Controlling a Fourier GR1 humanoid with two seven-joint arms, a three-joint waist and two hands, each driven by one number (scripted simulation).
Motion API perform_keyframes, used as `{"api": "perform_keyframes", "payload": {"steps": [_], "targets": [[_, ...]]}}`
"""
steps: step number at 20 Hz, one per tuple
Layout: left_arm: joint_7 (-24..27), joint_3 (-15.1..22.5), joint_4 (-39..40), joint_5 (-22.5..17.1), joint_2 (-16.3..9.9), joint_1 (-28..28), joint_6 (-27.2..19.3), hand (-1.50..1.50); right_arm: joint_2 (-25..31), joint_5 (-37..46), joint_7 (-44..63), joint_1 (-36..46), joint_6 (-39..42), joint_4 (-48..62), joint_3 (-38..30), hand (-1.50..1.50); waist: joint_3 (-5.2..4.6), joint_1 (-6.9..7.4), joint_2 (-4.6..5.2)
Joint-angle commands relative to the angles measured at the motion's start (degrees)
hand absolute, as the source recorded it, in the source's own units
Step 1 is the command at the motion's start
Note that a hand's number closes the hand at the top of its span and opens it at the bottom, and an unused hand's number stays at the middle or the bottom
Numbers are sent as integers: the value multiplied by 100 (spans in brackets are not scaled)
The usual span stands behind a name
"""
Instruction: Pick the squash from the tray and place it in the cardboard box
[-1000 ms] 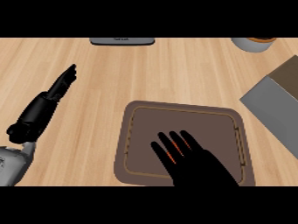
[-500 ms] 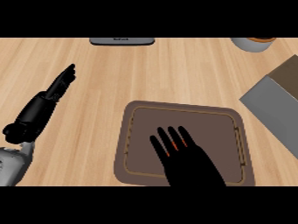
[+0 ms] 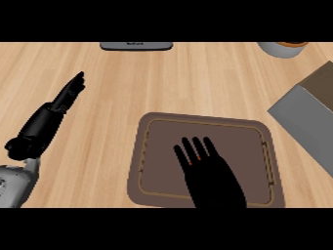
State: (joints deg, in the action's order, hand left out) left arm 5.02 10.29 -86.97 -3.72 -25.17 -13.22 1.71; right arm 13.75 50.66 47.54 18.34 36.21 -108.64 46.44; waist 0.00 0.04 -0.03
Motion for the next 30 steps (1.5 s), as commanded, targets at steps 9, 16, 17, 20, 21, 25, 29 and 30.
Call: {"api": "perform_keyframes", "payload": {"steps": [9,16,17,20,21,25,29,30], "targets": [[-157,-393,-95,400,441,4,416,0,-272,623,-1026,-414,-268,794,-290,-150,1,3,2],[-120,-517,5,643,662,-71,575,0,-297,1216,-1307,-388,-626,1290,-588,-150,1,-2,3],[-20,-595,22,674,724,56,573,0,-169,1216,-1338,-628,-483,1017,-624,-150,0,-7,1],[-61,-787,137,664,617,-227,787,0,-509,1317,-1592,-284,-680,1689,-820,-150,0,1,5],[-167,-552,-124,847,881,23,499,0,-334,1305,-1714,-513,-797,1808,-792,-150,1,5,3],[180,-847,-14,811,824,243,739,0,-505,1542,-2065,-465,-855,1994,-710,150,0,8,3],[-248,-969,-186,609,659,22,1006,0,-30,1683,-2912,-567,-1541,1916,-525,150,1,5,3],[250,-782,286,1020,936,65,714,0,-296,1764,-2775,-335,-1448,1942,-663,150,-1,-7,7]]}}
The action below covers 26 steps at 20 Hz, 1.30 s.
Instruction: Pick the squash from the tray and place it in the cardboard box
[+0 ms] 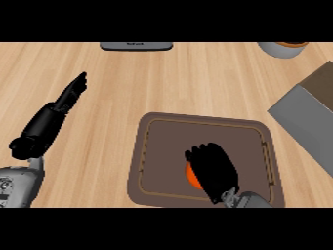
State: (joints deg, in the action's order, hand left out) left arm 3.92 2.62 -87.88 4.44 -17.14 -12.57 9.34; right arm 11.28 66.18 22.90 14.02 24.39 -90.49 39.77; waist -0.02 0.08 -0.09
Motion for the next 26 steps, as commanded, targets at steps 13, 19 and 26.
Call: {"api": "perform_keyframes", "payload": {"steps": [13,19,26], "targets": [[173,-393,351,-49,-90,-269,407,0,-957,-269,-898,849,-1796,1967,-1622,150,4,34,46],[79,-232,333,275,276,-219,34,0,-671,-2,-956,1376,-1721,980,-1804,150,0,-29,11],[-34,-123,-179,361,306,81,82,0,-583,158,-253,1344,-1106,-716,-2102,150,1,-50,-12]]}}
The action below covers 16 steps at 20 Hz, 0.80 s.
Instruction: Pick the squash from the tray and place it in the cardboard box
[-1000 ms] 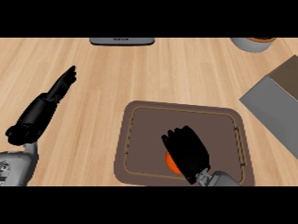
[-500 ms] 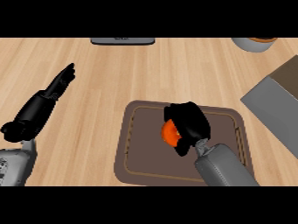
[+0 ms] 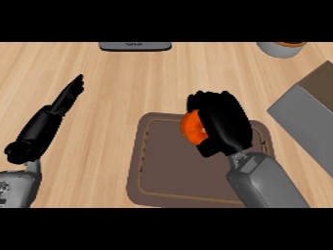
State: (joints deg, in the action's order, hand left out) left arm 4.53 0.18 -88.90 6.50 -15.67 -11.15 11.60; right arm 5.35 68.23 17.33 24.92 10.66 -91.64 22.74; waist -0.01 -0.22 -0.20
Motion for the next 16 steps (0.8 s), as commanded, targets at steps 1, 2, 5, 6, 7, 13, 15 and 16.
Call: {"api": "perform_keyframes", "payload": {"steps": [1,2,5,6,7,13,15,16], "targets": [[-34,-133,141,-53,17,-178,-21,0,-1,8,519,78,121,-964,-471,150,0,-76,-7],[30,-67,74,24,21,-48,-33,0,-46,64,764,298,161,-915,-722,150,-1,-41,-4],[-107,-90,-127,-69,-36,93,65,0,-156,-76,1269,200,4,-1465,-1325,150,2,-53,-29],[-161,-55,-2,28,73,-174,-77,0,-193,-252,1282,423,-103,-1157,-1725,150,3,-41,9],[-115,-42,-61,-32,73,-55,1,0,-151,-68,1524,345,-101,-1378,-1755,150,2,-42,-3],[-245,27,-610,47,48,305,40,0,593,-664,1169,478,-229,-1115,-3158,150,6,62,8],[-247,-76,-112,24,76,-164,70,0,773,-828,1083,684,-232,-699,-3470,150,3,27,29],[-135,1,-310,37,118,135,107,0,829,-941,1056,626,-188,-668,-3567,150,3,40,22]]}}
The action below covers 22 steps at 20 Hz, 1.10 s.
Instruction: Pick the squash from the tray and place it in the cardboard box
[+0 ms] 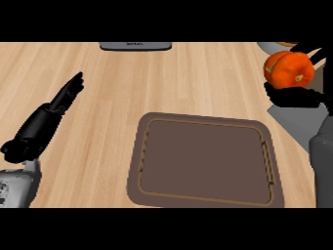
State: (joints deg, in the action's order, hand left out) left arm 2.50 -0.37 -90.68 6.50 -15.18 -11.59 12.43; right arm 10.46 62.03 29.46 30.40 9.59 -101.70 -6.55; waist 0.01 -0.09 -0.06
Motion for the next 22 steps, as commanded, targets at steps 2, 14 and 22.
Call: {"api": "perform_keyframes", "payload": {"steps": [2,14,22], "targets": [[163,52,167,149,88,-21,-19,0,817,-385,-411,355,44,811,-925,150,-1,27,18],[-211,8,-10,79,180,-219,-3,0,2212,-1126,-1767,-145,1444,3058,-1544,150,5,26,29],[306,-72,391,195,190,-140,2,0,2770,-1392,-2627,-170,2364,4161,-1426,-150,2,36,26]]}}
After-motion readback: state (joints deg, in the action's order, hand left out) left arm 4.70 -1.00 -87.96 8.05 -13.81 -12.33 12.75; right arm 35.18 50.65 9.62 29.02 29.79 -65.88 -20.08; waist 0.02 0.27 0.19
